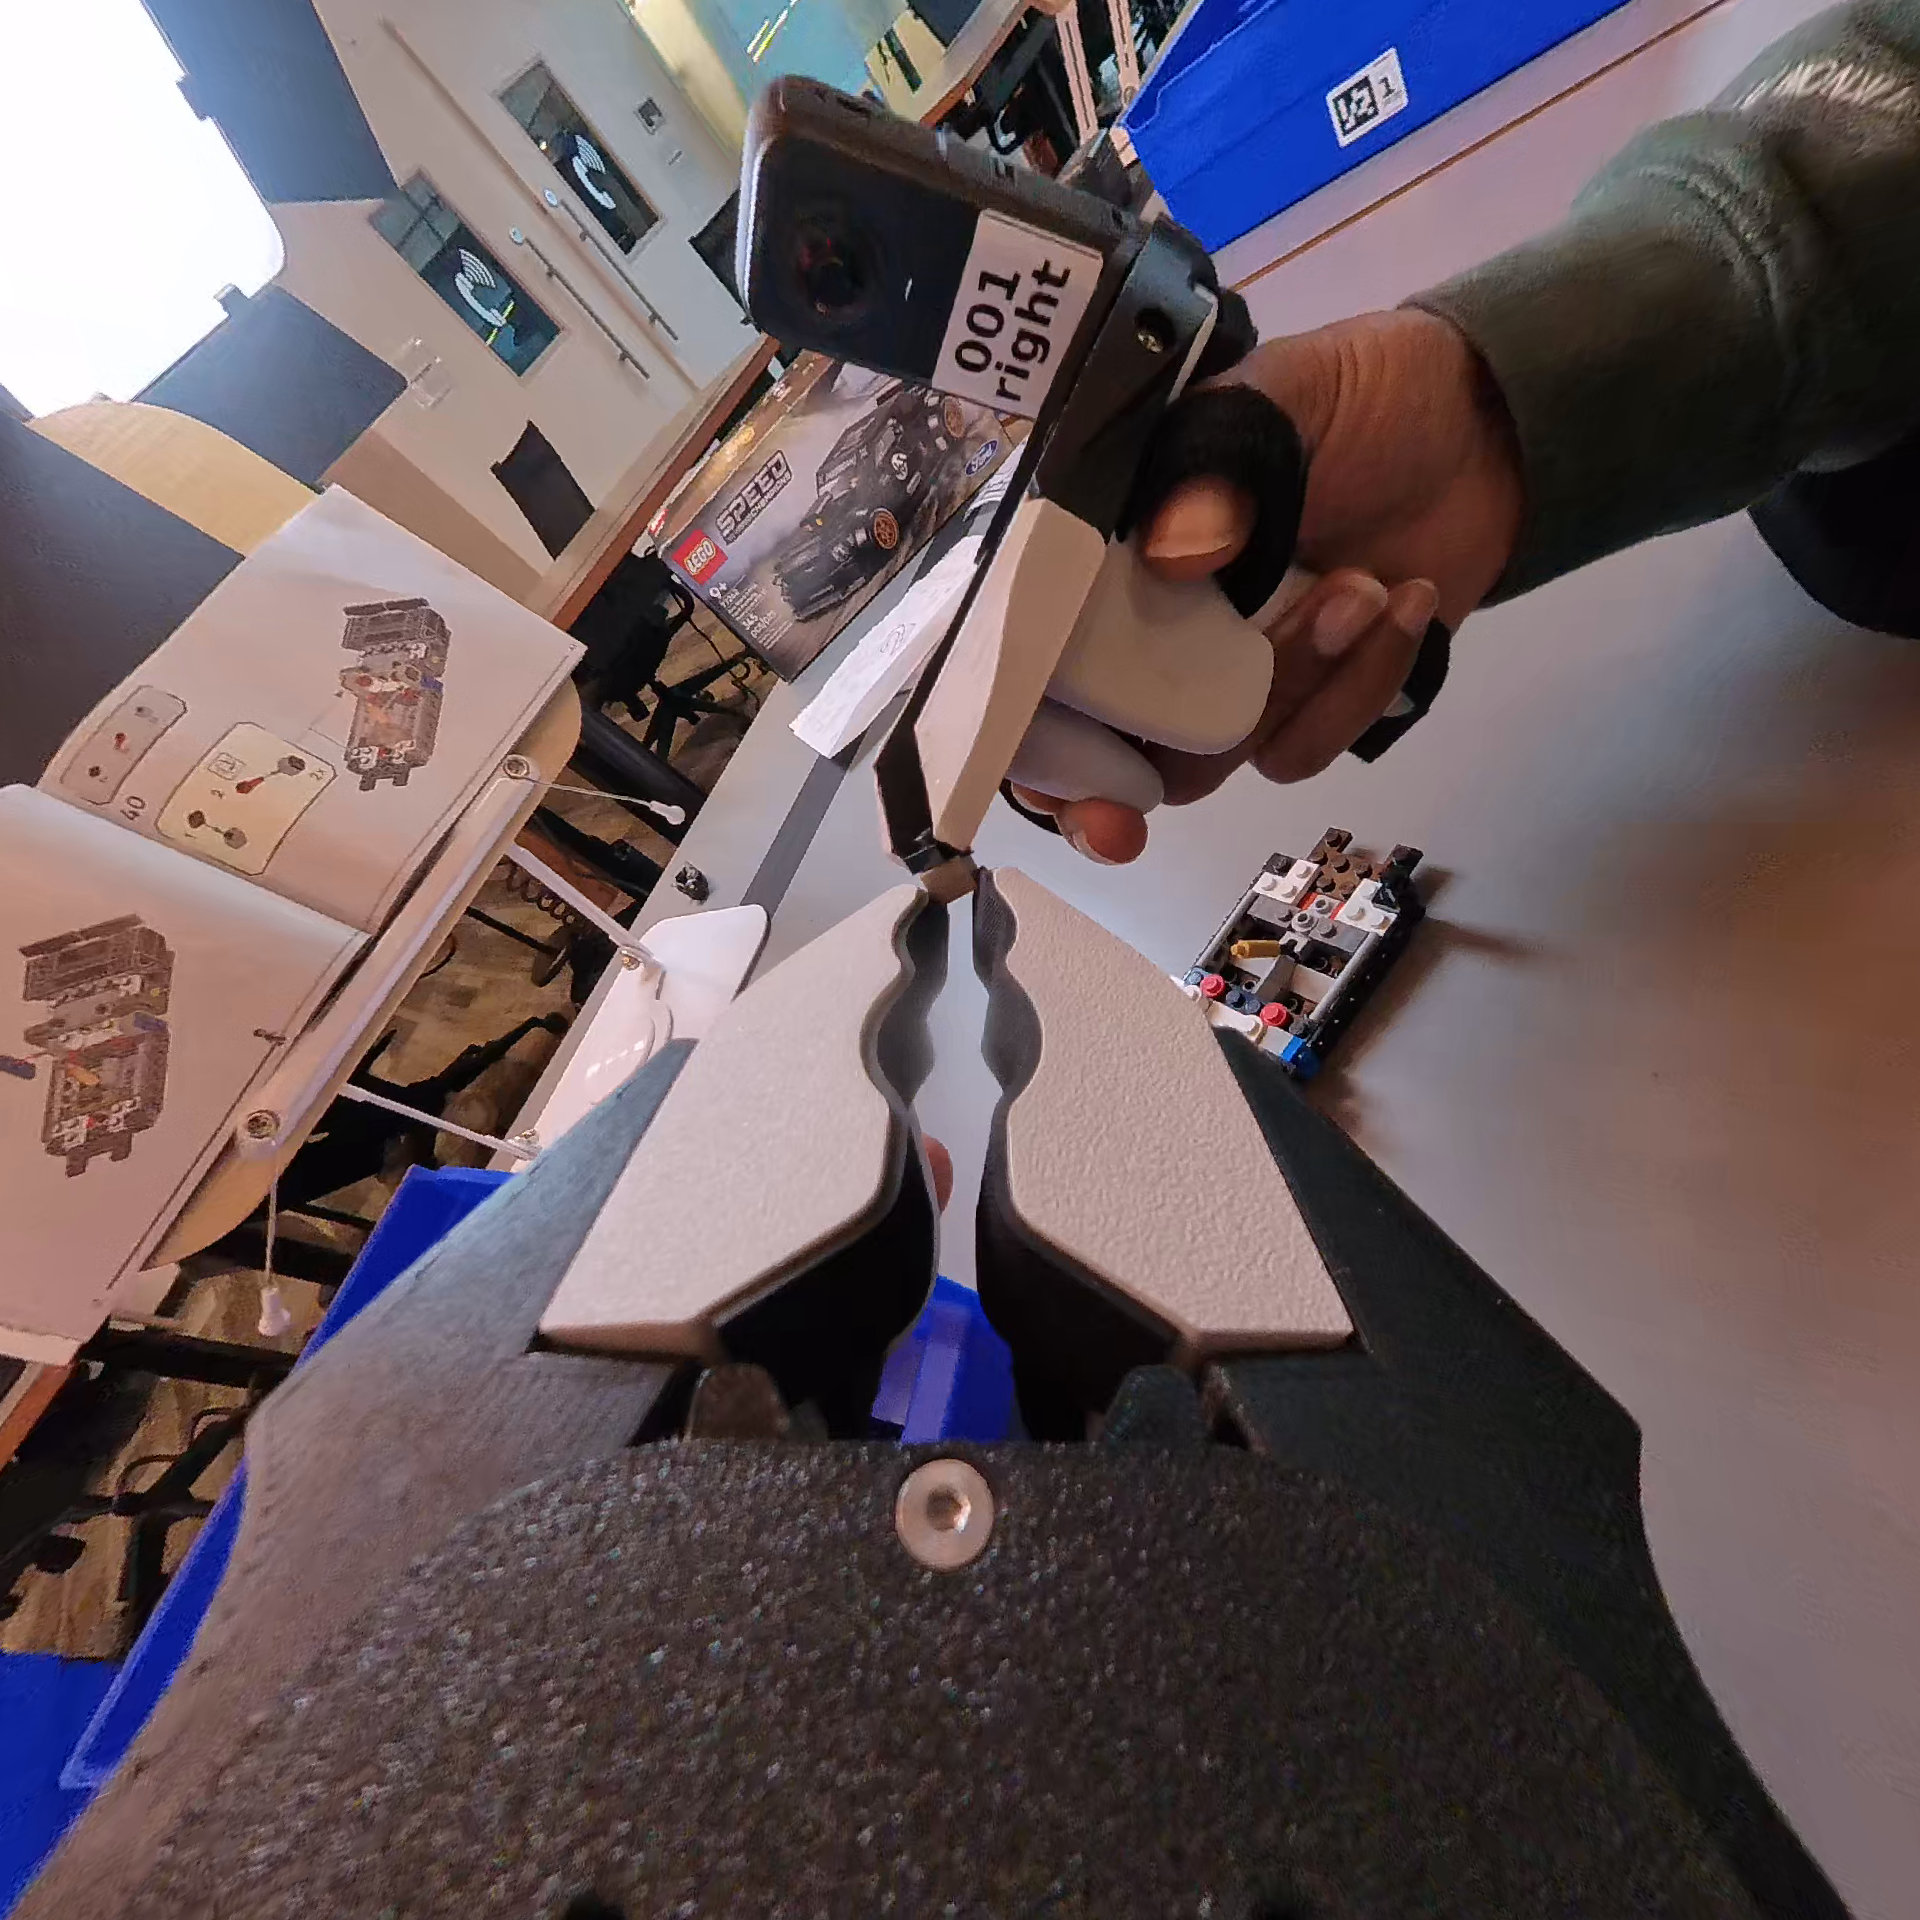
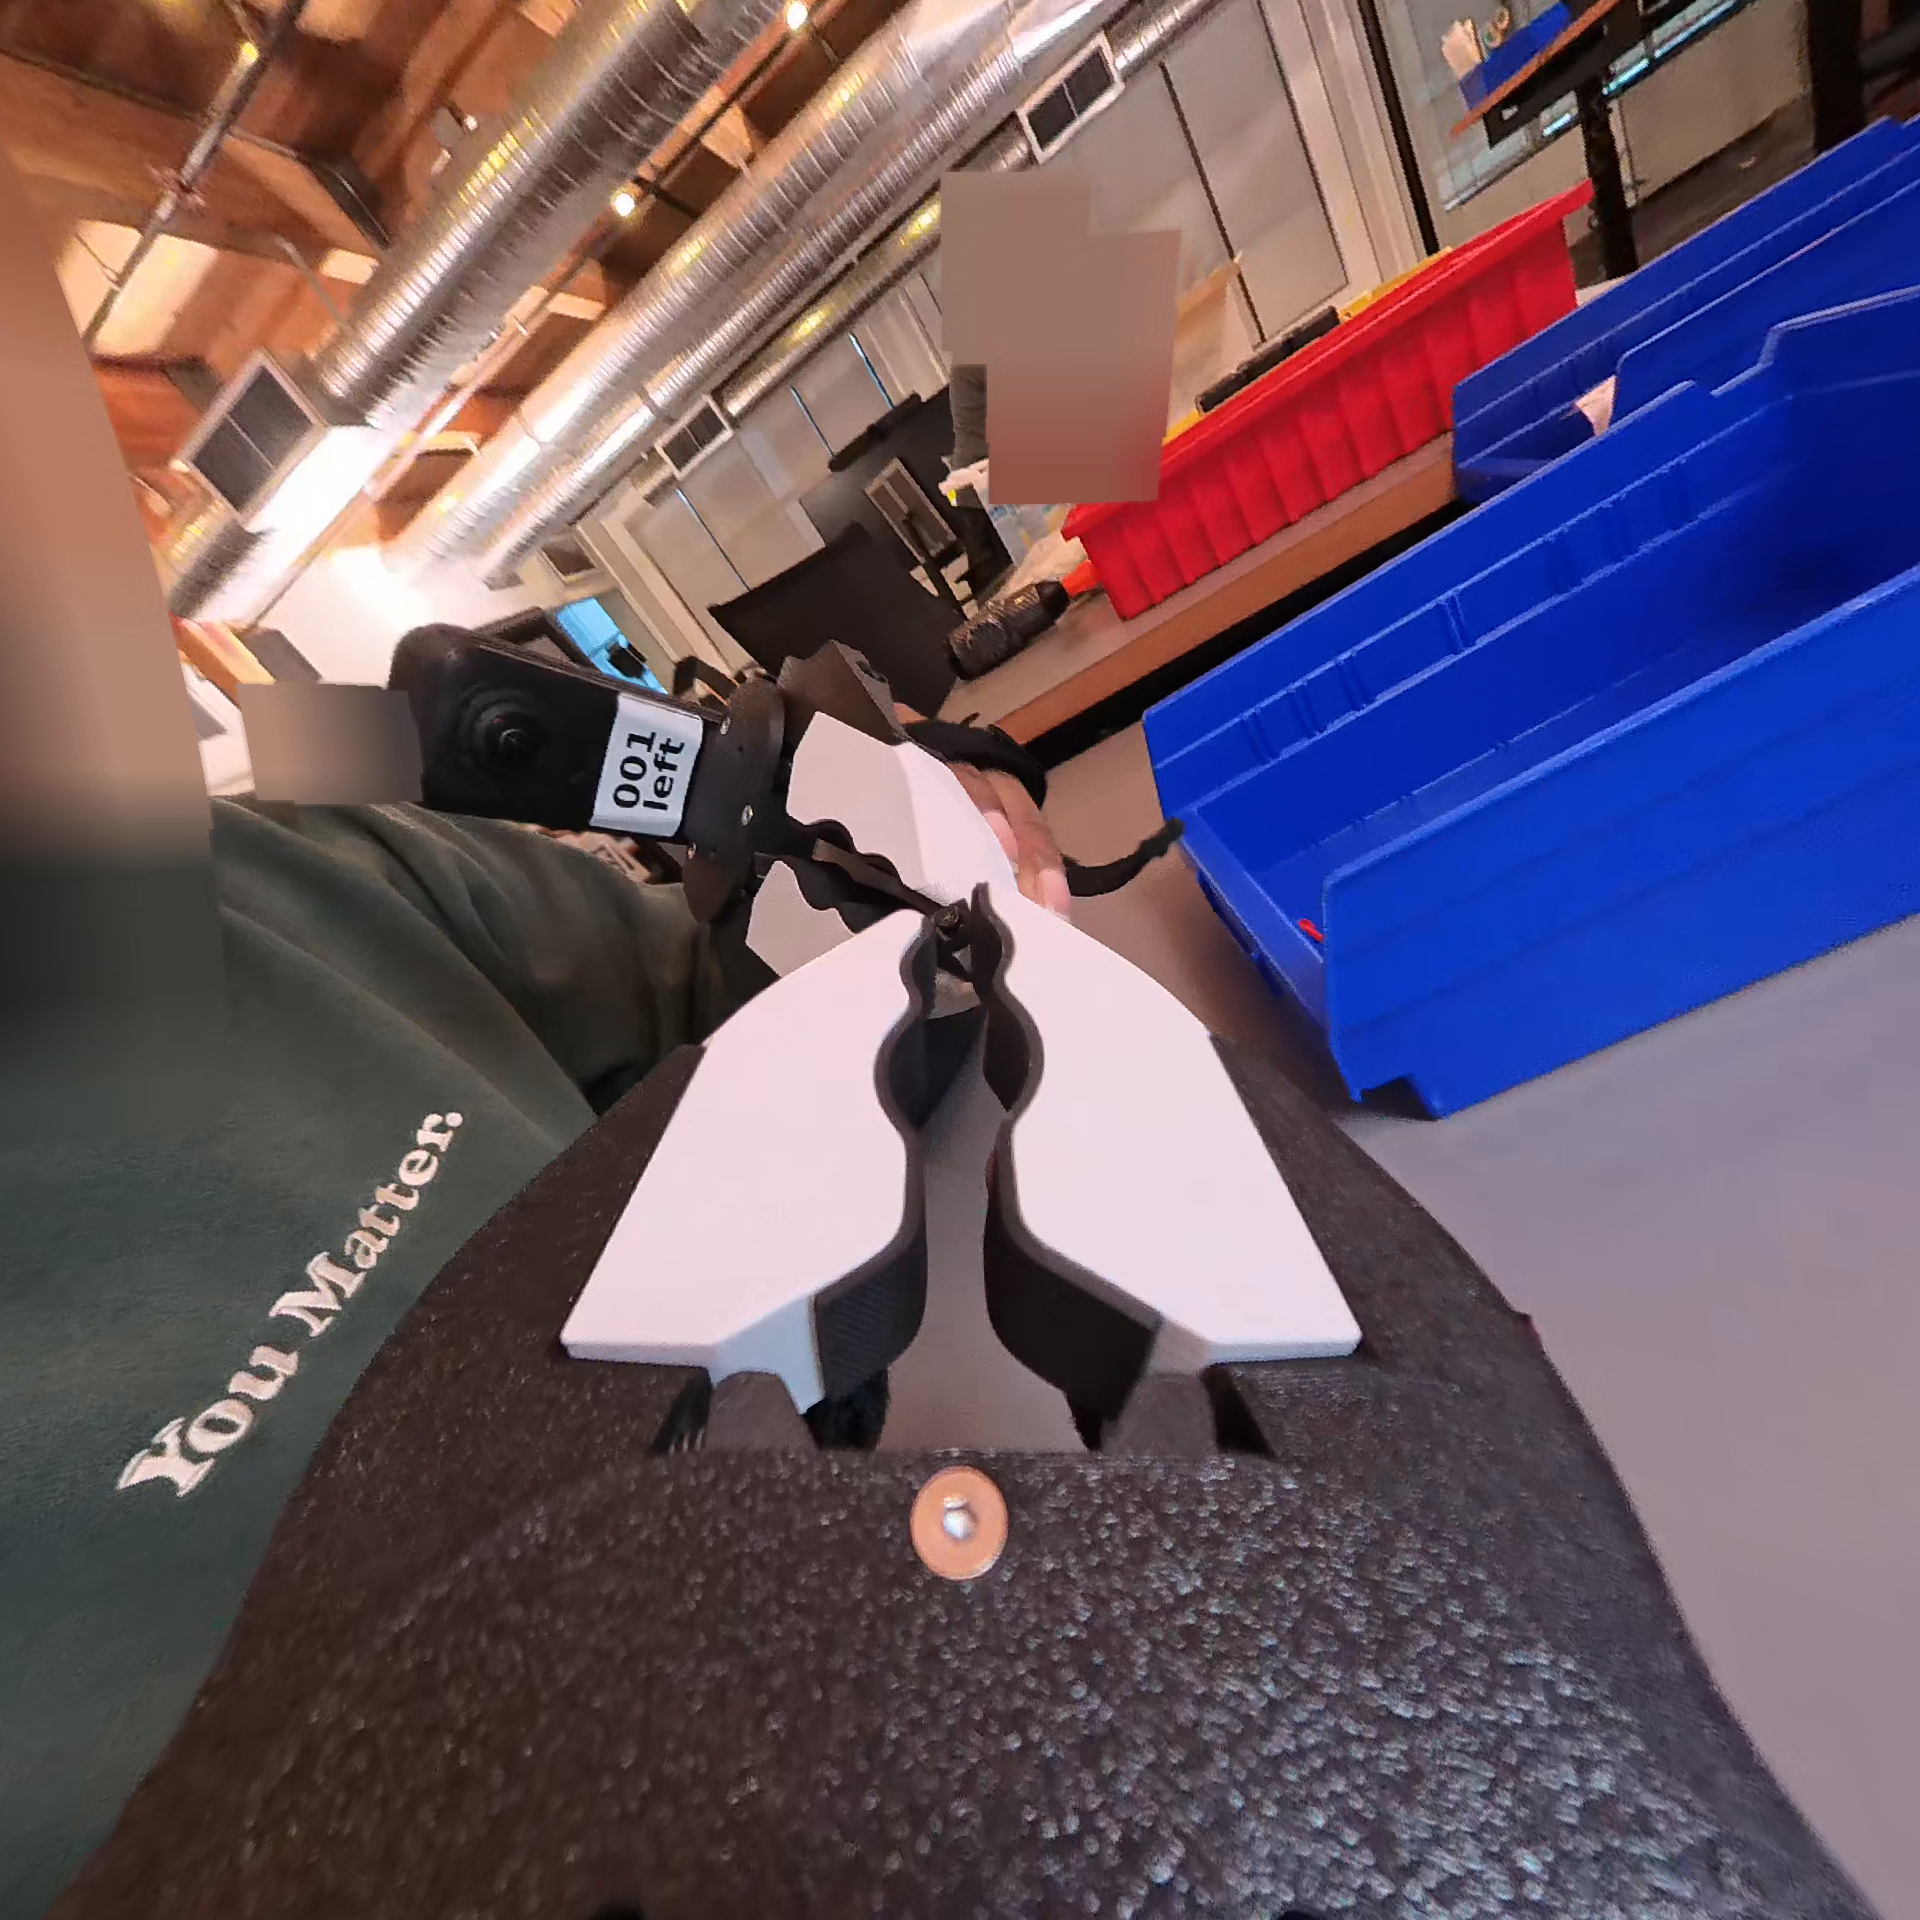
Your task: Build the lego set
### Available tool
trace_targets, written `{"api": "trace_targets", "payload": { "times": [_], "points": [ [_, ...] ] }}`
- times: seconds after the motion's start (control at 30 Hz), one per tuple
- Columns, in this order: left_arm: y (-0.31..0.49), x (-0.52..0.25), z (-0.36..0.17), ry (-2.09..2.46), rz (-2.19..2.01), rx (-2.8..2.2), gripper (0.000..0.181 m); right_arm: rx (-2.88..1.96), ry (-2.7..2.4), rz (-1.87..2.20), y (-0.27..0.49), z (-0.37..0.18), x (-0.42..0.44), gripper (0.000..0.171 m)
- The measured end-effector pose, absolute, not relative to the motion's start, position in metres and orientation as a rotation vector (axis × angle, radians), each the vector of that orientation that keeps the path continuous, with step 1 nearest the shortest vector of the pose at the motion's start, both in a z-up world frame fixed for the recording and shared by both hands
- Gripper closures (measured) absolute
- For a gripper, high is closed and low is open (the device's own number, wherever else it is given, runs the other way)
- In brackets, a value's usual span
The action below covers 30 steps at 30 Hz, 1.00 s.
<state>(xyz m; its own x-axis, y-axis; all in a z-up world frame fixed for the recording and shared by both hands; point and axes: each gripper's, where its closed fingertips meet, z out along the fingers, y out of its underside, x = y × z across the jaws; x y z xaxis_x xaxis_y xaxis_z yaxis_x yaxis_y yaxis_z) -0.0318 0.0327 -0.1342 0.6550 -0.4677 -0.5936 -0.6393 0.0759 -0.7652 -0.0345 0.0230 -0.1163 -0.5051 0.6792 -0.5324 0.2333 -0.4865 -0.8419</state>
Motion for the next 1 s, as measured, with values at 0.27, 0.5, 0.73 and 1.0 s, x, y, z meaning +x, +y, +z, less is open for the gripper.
{"api": "trace_targets", "payload": {
  "times": [0.27,0.5,0.73,1.0],
  "points": [
    [0.030,-0.021,-0.171,1.117,0.221,-1.581,0.180,-1.258,-1.263,2.008,0.046,-0.081,-0.021,0.164],
    [0.041,-0.032,-0.144,0.904,-0.025,-1.600,0.181,-1.210,-1.270,1.964,0.052,-0.075,-0.010,0.164],
    [0.032,-0.017,-0.121,0.757,-0.378,-1.560,0.166,-1.229,-1.379,1.934,0.029,-0.103,-0.029,0.164],
    [0.032,-0.024,-0.128,0.741,-0.380,-1.607,0.173,-1.217,-1.449,1.779,0.023,-0.114,-0.036,0.164]
  ]
}}
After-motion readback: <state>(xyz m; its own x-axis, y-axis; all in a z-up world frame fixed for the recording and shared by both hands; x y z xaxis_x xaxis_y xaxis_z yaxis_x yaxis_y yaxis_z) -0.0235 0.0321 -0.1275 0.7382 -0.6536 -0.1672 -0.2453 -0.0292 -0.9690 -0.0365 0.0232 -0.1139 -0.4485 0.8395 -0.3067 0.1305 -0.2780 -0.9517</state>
